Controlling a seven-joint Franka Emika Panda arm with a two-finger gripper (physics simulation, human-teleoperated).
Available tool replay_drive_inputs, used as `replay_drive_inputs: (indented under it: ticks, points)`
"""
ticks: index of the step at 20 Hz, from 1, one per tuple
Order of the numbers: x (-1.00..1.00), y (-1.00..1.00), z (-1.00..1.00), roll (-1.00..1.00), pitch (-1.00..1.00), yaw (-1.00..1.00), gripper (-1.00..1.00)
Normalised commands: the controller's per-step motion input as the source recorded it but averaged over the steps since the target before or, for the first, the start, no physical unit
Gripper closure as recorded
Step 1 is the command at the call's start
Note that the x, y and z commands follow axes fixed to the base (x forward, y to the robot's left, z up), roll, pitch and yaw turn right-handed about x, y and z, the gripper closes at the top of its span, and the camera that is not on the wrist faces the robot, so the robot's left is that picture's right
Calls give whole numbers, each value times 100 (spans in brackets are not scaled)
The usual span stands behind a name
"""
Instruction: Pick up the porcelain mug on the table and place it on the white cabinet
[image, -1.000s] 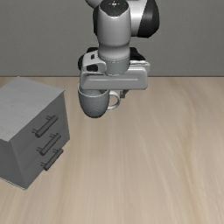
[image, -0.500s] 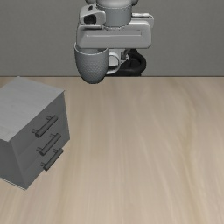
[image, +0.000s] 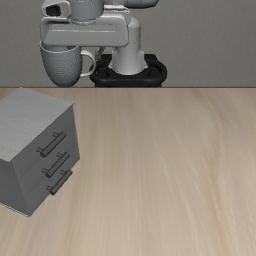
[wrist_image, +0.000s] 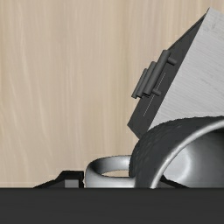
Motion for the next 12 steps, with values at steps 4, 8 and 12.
replay_drive_inputs:
  ticks: [4,8,12]
  points:
    - [0,-100,0,0,0,0,100]
    - [0,-100,0,0,0,0,100]
    - [75,-25,0,0,0,0,100]
